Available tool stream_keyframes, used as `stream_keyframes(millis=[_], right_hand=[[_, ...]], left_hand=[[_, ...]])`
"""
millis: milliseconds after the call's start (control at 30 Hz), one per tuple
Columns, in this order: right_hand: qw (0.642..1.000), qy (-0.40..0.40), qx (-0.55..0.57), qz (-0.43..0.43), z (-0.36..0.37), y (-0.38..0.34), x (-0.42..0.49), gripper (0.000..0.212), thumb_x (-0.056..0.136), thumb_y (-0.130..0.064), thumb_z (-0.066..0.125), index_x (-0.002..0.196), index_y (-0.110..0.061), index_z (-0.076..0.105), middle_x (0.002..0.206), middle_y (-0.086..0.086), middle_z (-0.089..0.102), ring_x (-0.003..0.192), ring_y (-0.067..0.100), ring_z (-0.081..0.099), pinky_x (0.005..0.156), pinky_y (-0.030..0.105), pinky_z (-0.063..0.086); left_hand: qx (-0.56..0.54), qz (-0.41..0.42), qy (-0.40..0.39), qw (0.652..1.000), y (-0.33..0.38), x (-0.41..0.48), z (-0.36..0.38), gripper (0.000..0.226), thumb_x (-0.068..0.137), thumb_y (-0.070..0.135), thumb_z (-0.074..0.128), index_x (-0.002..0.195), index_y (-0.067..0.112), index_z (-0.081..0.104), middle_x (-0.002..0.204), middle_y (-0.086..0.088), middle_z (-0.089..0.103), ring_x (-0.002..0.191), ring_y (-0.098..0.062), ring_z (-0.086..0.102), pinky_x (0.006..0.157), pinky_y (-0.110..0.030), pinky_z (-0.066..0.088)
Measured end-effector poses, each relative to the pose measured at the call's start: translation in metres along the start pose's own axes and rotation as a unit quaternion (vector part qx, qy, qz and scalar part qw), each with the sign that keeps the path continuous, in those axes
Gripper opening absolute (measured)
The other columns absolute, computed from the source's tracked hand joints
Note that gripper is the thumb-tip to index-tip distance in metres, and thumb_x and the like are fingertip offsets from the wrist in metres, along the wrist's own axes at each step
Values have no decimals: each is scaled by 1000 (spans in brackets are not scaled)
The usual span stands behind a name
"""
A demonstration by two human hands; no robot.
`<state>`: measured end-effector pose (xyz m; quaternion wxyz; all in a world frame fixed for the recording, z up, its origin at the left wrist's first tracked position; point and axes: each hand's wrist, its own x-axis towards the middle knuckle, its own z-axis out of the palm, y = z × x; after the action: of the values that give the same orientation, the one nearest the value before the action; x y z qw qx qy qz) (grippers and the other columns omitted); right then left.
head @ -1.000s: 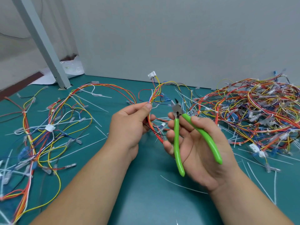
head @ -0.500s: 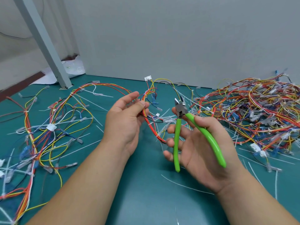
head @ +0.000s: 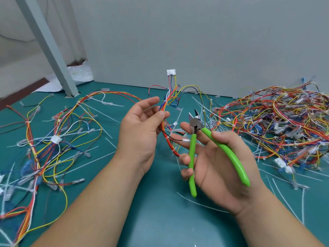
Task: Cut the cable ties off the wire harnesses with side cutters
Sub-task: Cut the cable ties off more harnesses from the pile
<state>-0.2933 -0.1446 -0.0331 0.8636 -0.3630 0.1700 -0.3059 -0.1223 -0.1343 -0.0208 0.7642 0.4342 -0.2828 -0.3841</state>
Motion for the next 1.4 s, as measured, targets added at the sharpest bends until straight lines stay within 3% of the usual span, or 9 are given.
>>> stream_keyframes(millis=[133,367,500,600,767,933,1200,1300,1400], right_hand=[[996,-17,85,30,-1,-2,1,85,71,-38,71,144,1,51,134,21,49,69,20,56,59,30,42],[998,-15,61,6,1,-1,1,79,72,-37,69,141,-2,53,134,10,52,69,17,51,58,28,35],[997,-37,56,-28,1,-1,-1,79,70,-37,74,140,-6,54,136,8,51,71,17,49,58,28,35],[996,-43,59,-42,2,-1,-3,79,73,-38,73,142,-6,51,135,7,52,71,16,48,60,29,31],[996,-36,51,-60,2,-1,-3,77,72,-39,73,139,-9,53,135,4,52,69,15,46,60,28,31],[996,-26,40,-79,6,-2,-2,76,71,-40,70,139,-11,52,134,2,52,69,14,44,60,28,32],[995,43,17,-93,12,3,0,106,53,-36,94,143,0,53,126,12,62,83,22,59,65,32,43],[991,93,-37,-84,9,-2,2,74,67,-26,78,133,1,61,112,14,66,88,26,64,73,35,48],[990,99,-74,-64,6,-5,1,67,69,-33,68,133,-12,61,92,6,62,88,25,64,89,51,50]], left_hand=[[3,-13,1,1000,-1,-1,0,29,93,-7,61,104,19,66,80,8,70,81,-12,71,73,-25,48],[111,47,9,993,-1,-3,1,22,91,0,69,96,22,67,88,5,72,85,-10,66,75,-26,52],[350,159,10,923,0,-6,-5,8,90,26,70,90,34,70,104,3,67,99,-4,57,92,-20,44],[412,167,-5,896,4,-7,-6,9,88,35,71,85,43,73,103,5,56,102,-2,53,83,-6,34],[394,116,-70,909,4,-5,-11,18,89,18,69,90,34,77,56,12,50,50,-5,42,50,-13,33],[296,47,-82,950,4,-10,-3,18,86,17,79,99,27,75,70,8,74,62,-6,63,59,-19,48],[202,-44,-35,978,0,-7,-6,24,86,7,77,102,23,72,81,-7,76,74,-14,72,63,-25,56],[207,-35,-14,978,0,-3,-9,24,87,8,77,103,26,69,82,-4,77,73,-12,73,61,-27,55],[174,-43,4,984,-1,-1,-10,29,88,10,77,106,27,61,82,2,78,73,-13,74,61,-28,55]])
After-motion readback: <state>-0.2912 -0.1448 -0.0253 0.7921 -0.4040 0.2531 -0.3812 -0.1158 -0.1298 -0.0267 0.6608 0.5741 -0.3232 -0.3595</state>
